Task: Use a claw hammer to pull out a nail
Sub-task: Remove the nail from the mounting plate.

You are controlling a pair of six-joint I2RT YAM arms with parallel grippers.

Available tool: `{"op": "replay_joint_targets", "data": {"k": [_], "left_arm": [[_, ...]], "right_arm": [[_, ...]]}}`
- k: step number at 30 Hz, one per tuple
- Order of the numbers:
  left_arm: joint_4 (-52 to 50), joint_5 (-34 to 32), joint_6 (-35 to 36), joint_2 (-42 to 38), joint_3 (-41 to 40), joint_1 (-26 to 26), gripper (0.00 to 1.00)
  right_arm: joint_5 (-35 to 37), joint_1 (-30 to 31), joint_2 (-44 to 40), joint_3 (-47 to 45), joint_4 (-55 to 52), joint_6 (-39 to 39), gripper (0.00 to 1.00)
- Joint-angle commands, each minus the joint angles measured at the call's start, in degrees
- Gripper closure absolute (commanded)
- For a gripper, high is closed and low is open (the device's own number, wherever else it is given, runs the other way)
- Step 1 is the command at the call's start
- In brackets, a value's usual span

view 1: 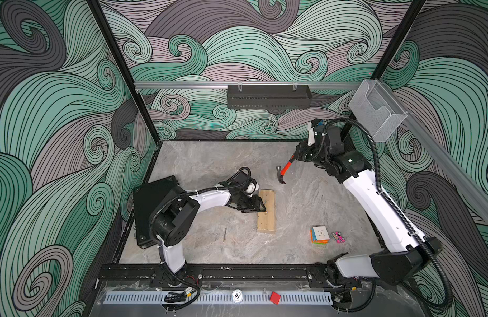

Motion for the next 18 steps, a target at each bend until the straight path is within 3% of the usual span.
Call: {"op": "replay_joint_targets", "data": {"k": [1, 12, 18], "left_arm": [[2.08, 1.09, -1.23, -1.21, -0.65, 0.57, 0.43], [0.36, -0.77, -1.04, 0.14, -1.05, 1.04, 0.60], [0.07, -1.17, -1.01, 1.74, -1.05, 1.00, 0.64]], "right_arm": [[0.41, -0.30, -1.77, 0.85, 4.08, 0.77, 0.92], [0.32, -0.39, -1.75, 0.85, 4.12, 0.86, 0.92], [0.03, -0.35, -1.49, 0.77, 4.38, 1.12, 0.92]]}}
